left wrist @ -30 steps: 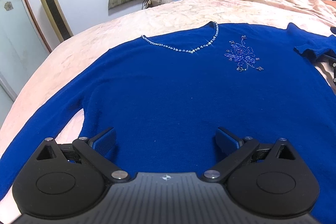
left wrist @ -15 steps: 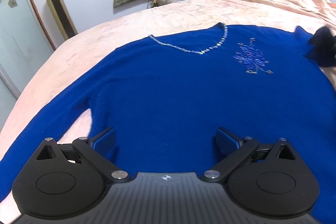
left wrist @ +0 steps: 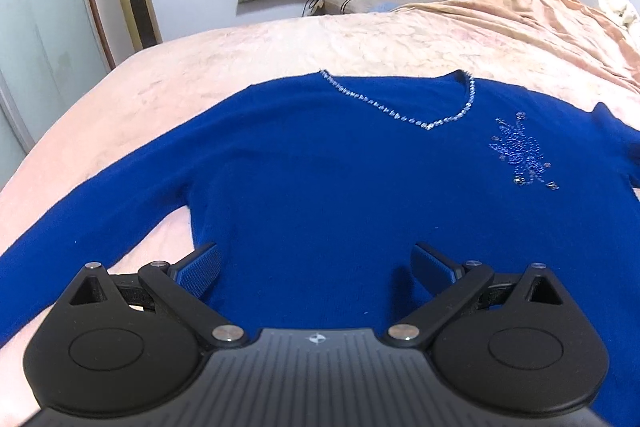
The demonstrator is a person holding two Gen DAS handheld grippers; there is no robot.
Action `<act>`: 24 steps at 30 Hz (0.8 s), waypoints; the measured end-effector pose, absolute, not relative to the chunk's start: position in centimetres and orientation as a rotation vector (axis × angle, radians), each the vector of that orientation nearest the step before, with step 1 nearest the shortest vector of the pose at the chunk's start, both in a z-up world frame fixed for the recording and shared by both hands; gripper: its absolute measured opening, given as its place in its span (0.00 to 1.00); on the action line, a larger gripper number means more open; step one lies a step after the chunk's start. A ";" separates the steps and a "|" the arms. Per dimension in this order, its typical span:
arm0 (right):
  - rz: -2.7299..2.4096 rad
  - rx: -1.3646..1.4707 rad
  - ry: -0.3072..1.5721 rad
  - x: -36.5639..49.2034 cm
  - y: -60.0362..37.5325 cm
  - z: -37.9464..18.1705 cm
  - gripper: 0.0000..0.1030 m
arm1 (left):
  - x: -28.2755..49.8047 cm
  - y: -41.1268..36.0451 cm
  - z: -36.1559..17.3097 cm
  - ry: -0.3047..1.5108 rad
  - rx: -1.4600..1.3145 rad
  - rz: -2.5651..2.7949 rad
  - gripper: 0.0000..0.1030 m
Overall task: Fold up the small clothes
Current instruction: 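Carry the held sleeve across the sweater body toward the neckline with the right tool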
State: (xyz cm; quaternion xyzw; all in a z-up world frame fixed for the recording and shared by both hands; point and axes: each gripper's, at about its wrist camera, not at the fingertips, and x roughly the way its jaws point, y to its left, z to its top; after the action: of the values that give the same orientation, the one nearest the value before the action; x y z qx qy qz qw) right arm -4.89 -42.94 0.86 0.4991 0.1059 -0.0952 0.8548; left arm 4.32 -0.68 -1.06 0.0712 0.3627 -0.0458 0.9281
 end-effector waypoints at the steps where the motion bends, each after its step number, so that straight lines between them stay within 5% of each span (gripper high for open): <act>1: -0.181 1.021 0.246 -4.5 -41.6 0.9 0.09 | 4.4 -0.6 -1.2 0.744 0.151 -0.093 0.99; 24: -0.063 0.496 0.543 3.9 -23.7 1.5 0.09 | 3.9 0.5 -2.2 0.710 0.196 -0.098 0.99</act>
State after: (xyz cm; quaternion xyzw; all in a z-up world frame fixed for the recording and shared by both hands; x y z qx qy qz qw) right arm 3.89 -23.75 1.46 0.2423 0.2653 -0.0306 0.9327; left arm 3.93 0.49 -2.16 0.0958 0.3468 -0.0478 0.9318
